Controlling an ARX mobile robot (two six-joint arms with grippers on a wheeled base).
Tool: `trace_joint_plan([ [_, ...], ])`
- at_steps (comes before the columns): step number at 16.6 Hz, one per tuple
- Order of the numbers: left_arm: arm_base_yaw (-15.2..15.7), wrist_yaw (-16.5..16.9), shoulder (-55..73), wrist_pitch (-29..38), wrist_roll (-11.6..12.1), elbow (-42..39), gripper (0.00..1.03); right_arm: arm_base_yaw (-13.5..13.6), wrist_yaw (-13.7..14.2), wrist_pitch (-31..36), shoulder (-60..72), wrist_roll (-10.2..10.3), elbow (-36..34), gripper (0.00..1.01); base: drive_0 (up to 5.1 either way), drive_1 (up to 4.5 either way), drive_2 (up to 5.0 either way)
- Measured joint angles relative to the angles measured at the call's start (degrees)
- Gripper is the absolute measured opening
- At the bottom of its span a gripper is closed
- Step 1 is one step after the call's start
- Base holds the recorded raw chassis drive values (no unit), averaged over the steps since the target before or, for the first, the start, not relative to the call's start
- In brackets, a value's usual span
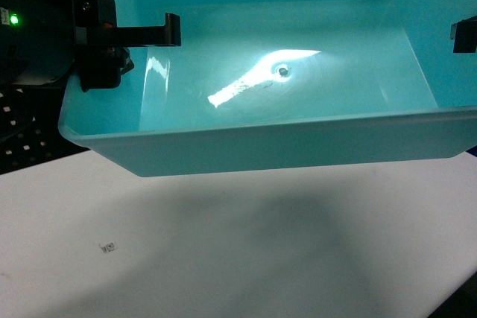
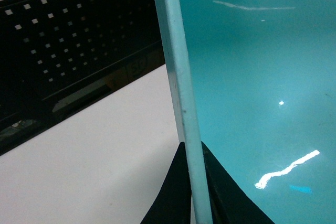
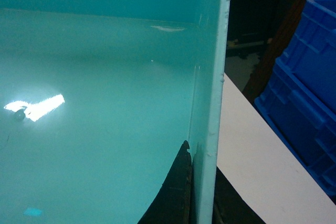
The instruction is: Stack blue boxes stably on right
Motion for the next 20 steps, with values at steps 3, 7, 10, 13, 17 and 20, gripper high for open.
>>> trace_joint_plan([
  [3, 0.0, 0.0, 0.0, 0.0, 0.0, 0.0, 0.02, 0.0, 0.0, 0.0, 0.0, 0.0, 0.0, 0.02, -1.7, -1.72, -1.7],
  [7, 0.0, 0.0, 0.0, 0.0, 0.0, 0.0, 0.02, 0.0, 0.0, 0.0, 0.0, 0.0, 0.0, 0.02, -1.6, -1.58, -1.6],
  [10, 0.0, 0.0, 0.0, 0.0, 0.0, 0.0, 0.02, 0.0, 0.0, 0.0, 0.0, 0.0, 0.0, 0.02, -1.6, -1.56, -1.6],
  [13, 0.0, -0.1, 0.0, 0.0, 0.0, 0.0, 0.02, -0.1, 0.1, -0.1, 0.0, 0.0, 0.0, 0.02, -1.5, -1.5, -1.5],
  [17, 0.0, 0.0, 0.0, 0.0, 0.0, 0.0, 0.02, 0.0, 0.0, 0.0, 0.0, 0.0, 0.0, 0.02, -1.6, -1.56, -1.6],
  [20, 0.0, 0.0, 0.0, 0.0, 0.0, 0.0, 0.02, 0.0, 0.1, -0.1, 0.0, 0.0, 0.0, 0.02, -1.6, -1.63, -1.6],
])
